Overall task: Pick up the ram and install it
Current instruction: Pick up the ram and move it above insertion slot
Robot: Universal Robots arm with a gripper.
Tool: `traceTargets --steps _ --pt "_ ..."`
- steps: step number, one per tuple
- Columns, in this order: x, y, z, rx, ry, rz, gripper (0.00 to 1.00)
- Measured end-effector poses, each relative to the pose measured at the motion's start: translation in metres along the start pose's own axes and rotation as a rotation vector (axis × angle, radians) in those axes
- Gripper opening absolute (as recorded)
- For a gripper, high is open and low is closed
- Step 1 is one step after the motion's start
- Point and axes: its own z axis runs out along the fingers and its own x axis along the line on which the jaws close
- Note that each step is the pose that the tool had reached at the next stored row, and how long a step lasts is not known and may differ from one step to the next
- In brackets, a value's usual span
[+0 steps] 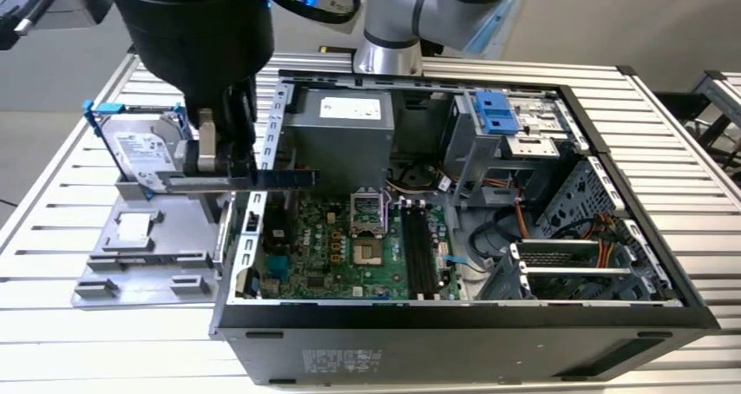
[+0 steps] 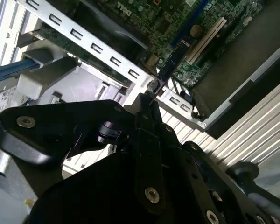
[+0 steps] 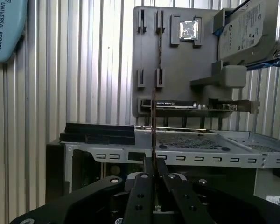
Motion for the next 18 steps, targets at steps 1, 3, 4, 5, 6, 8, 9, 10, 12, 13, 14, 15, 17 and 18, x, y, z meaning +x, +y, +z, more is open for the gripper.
traceTargets --steps 1,3,4,5,6,8,9,10,12,13,14,15,17,18 --pt "0.0002 -0.0046 -0.0001 -0.0001 0.0000 0.000 0.00" --pt "0.0005 -0.0138 -0.0003 -0.0004 0.0000 0.000 0.00" --pt "0.0006 -0.0183 -0.0004 -0.0004 0.0000 0.000 0.00" --pt "0.0007 -0.0227 -0.0005 -0.0004 -0.0001 0.000 0.00" --pt "0.0009 -0.0272 -0.0006 -0.0005 0.0000 0.000 0.00" --pt "0.0012 -0.0363 -0.0008 -0.0005 0.0000 0.000 0.00" --pt "0.0013 -0.0410 -0.0009 -0.0005 0.0001 0.000 0.00" --pt "0.0015 -0.0454 -0.0010 -0.0005 -0.0001 0.000 0.00" --pt "0.0018 -0.0546 -0.0012 -0.0005 0.0000 0.000 0.00" --pt "0.0019 -0.0590 -0.0013 -0.0005 0.0000 0.000 0.00" --pt "0.0021 -0.0636 -0.0014 -0.0005 0.0001 0.000 0.00" --pt "0.0022 -0.0682 -0.0015 -0.0005 -0.0001 0.000 0.00" --pt "0.0025 -0.0773 -0.0017 -0.0005 0.0000 0.000 0.00" --pt "0.0026 -0.0816 -0.0017 -0.0005 -0.0001 0.000 0.00"
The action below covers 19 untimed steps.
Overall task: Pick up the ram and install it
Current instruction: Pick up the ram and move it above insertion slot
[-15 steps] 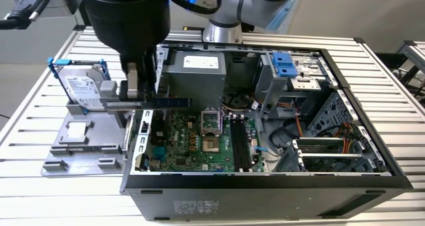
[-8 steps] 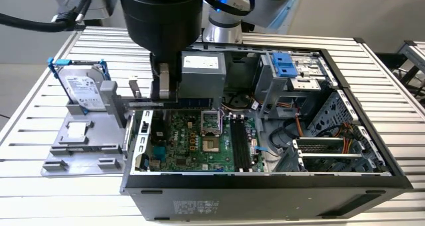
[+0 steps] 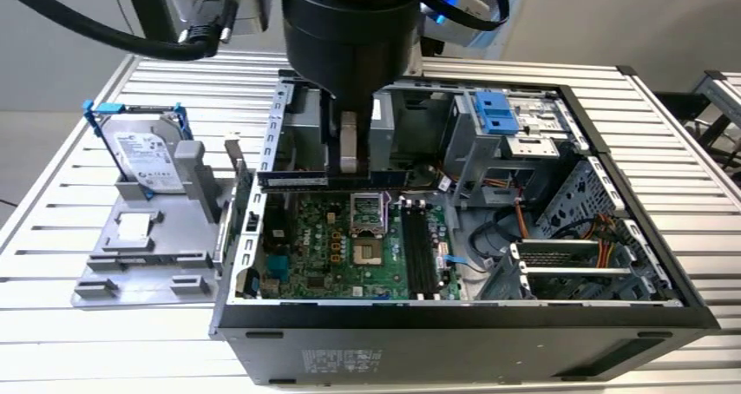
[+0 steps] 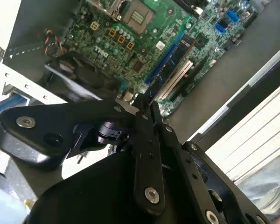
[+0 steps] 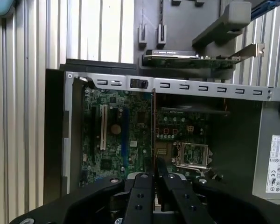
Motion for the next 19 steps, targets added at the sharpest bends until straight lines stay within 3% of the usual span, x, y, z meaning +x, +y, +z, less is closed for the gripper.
traceTargets --steps 6,19 --pt "0.0008 -0.0257 -0.0006 0.0000 0.0001 0.001 0.00" --pt "0.0007 -0.0748 -0.0014 0.0009 -0.0001 0.012 0.00"
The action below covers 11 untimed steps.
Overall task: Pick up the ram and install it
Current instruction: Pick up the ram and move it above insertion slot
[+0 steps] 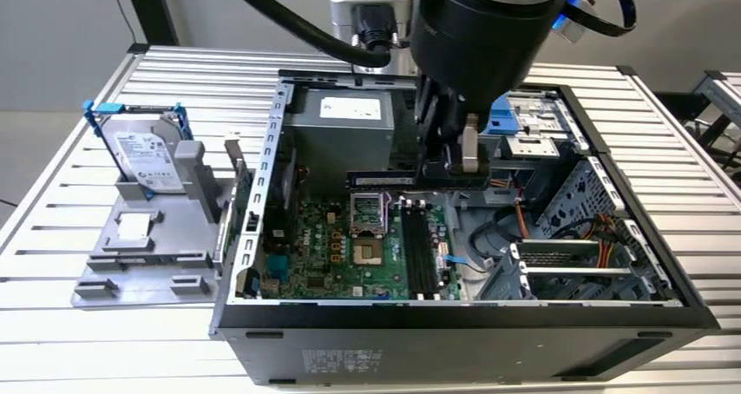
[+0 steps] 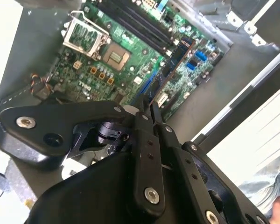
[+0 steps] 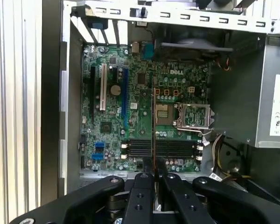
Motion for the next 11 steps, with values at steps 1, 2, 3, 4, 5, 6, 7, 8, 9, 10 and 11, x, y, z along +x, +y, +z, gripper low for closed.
traceTargets --steps 1,2,3,4,5,6,7,8,9,10,11 --pt "-0.0002 -0.0032 0.0000 0.0001 0.0000 0.001 0.00" --pt "-0.0005 -0.0063 -0.0001 0.0001 0.0000 0.002 0.00" --pt "-0.0010 -0.0094 0.0000 0.0003 -0.0001 0.004 0.00" --pt "-0.0014 -0.0119 0.0000 0.0004 -0.0001 0.006 0.00" --pt "-0.0018 -0.0138 0.0000 0.0006 -0.0002 0.008 0.00" --pt "-0.0020 -0.0153 0.0001 0.0009 -0.0003 0.012 0.00" --pt "-0.0021 -0.0162 0.0001 0.0013 -0.0004 0.018 0.00" --pt "-0.0022 -0.0169 0.0001 0.0019 -0.0005 0.025 0.00" --pt "-0.0023 -0.0173 0.0002 0.0025 -0.0006 0.034 0.00" --pt "-0.0024 -0.0176 0.0003 0.0032 -0.0008 0.044 0.00" --pt "-0.0024 -0.0178 0.0003 0.0039 -0.0011 0.053 0.00"
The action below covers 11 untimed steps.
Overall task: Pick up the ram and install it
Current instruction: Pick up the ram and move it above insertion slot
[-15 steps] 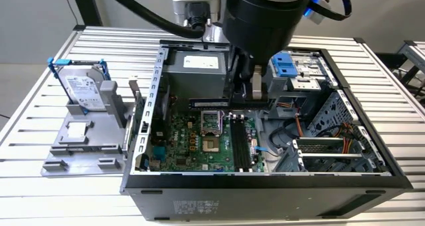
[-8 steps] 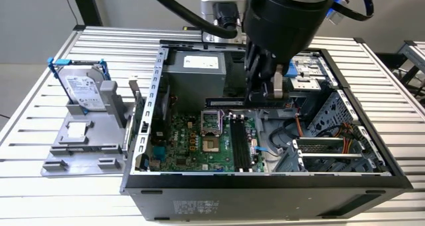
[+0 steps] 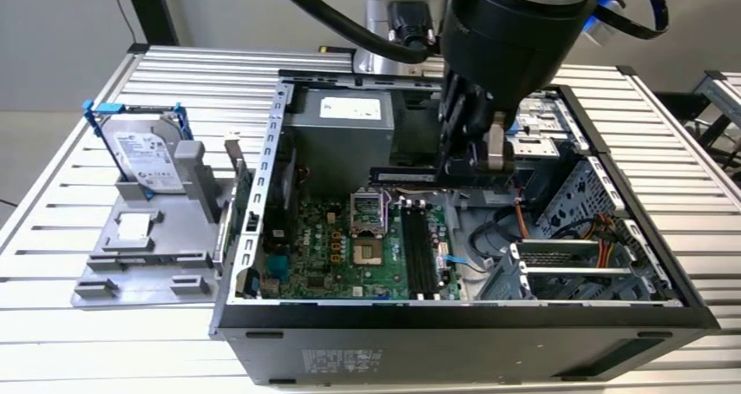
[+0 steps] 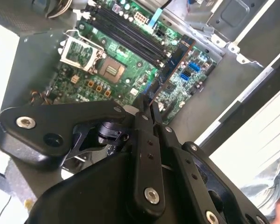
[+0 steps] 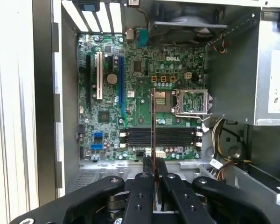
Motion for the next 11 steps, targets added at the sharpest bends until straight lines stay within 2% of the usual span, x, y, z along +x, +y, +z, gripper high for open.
traceTargets --steps 11 --pt "-0.0011 -0.0029 0.0003 0.0073 -0.0020 0.098 0.00"
